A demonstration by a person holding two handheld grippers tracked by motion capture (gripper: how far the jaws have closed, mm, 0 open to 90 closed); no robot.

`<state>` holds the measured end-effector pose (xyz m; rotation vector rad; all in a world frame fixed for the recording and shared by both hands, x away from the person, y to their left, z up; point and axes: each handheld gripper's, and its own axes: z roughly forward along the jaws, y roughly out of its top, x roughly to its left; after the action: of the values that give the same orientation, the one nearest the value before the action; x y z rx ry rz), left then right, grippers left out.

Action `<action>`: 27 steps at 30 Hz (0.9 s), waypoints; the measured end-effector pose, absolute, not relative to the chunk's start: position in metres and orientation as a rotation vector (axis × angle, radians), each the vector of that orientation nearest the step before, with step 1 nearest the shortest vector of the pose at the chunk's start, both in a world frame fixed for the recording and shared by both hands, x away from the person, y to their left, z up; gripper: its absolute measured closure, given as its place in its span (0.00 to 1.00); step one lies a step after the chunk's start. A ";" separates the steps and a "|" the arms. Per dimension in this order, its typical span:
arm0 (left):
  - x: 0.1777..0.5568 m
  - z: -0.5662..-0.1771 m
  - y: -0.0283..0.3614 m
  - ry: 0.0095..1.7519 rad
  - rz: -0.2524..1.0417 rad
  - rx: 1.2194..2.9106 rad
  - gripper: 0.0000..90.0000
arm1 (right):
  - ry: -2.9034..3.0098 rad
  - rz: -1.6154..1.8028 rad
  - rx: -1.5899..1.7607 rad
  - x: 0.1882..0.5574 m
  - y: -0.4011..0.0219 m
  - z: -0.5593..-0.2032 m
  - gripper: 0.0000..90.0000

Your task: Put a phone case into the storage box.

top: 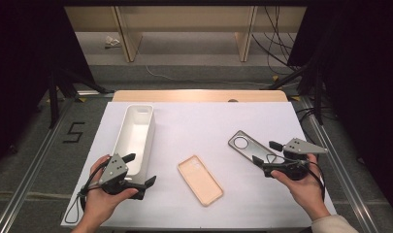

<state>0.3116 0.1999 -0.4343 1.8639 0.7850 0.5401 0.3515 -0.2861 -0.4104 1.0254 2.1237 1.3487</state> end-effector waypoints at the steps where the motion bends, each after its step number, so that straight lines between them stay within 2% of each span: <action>1: 0.312 -0.434 0.200 0.785 0.541 1.864 0.00 | 2.123 1.349 1.025 0.352 -0.286 -0.410 0.18; 8: 0.312 -0.434 0.200 0.786 0.543 1.862 0.00 | 2.120 1.341 1.036 0.353 -0.287 -0.411 0.19; 10: 0.312 -0.434 0.200 0.787 0.544 1.860 0.00 | 2.110 1.326 1.047 0.357 -0.289 -0.411 0.35; 12: 0.312 -0.434 0.200 0.789 0.543 1.858 0.00 | 2.105 1.277 1.052 0.362 -0.291 -0.411 0.60; 14: 0.311 -0.434 0.200 0.788 0.546 1.859 0.00 | 2.119 1.204 1.063 0.370 -0.295 -0.413 0.78; 17: 0.312 -0.433 0.200 0.785 0.549 1.859 0.00 | 2.147 1.102 1.124 0.381 -0.300 -0.419 0.93; 20: 0.312 -0.433 0.200 0.786 0.549 1.857 0.00 | 2.167 1.049 1.141 0.388 -0.303 -0.421 0.99; 27: 0.312 -0.433 0.200 0.785 0.547 1.855 0.00 | 2.210 0.829 1.248 0.419 -0.305 -0.434 1.00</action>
<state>0.3118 0.2001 -0.4332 1.8550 0.7847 0.5474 0.4194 -0.3051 -0.4340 1.2476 2.2096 0.8292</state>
